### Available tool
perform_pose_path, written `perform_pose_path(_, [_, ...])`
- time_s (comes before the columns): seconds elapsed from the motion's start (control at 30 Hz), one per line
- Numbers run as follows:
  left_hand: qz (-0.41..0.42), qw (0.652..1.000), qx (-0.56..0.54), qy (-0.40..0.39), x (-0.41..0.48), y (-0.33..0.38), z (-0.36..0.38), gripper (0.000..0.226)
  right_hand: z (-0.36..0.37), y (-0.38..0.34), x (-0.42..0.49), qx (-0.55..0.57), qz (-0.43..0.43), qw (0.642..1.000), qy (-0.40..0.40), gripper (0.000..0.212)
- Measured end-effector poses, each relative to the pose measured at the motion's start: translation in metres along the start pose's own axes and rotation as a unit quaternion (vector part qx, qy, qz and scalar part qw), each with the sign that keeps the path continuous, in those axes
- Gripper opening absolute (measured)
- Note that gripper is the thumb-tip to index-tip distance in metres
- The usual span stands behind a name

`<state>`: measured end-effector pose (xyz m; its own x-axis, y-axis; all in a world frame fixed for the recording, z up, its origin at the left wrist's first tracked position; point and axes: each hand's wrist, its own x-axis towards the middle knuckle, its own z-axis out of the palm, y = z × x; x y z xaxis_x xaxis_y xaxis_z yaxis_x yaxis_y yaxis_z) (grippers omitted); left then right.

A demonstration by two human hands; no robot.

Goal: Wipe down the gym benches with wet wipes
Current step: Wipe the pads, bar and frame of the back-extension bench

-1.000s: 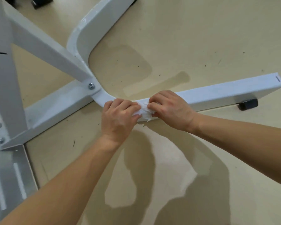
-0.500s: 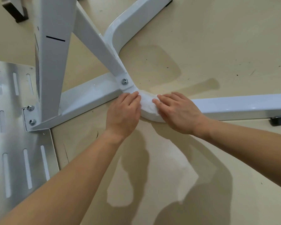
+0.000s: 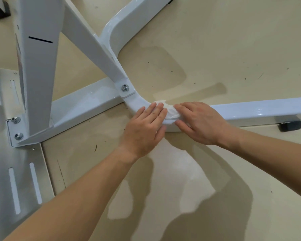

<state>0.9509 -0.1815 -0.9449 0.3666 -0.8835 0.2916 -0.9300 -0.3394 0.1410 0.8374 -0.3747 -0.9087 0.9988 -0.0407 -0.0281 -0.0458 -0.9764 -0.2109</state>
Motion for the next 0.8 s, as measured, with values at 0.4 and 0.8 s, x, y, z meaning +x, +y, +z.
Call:
perform_pose_path(0.4, [0.036,0.996,-0.047,-0.063,0.01,-0.025,-0.073,0.014,-0.036,-0.042,0.028,0.027,-0.069,0.997,0.001,0.013])
perform_pose_path(0.8, [-0.048,0.953,0.072,-0.289,-0.037,-0.084,-0.254,0.029,-0.112,-0.152,0.086,0.099,-0.14,0.983,-0.065,0.023])
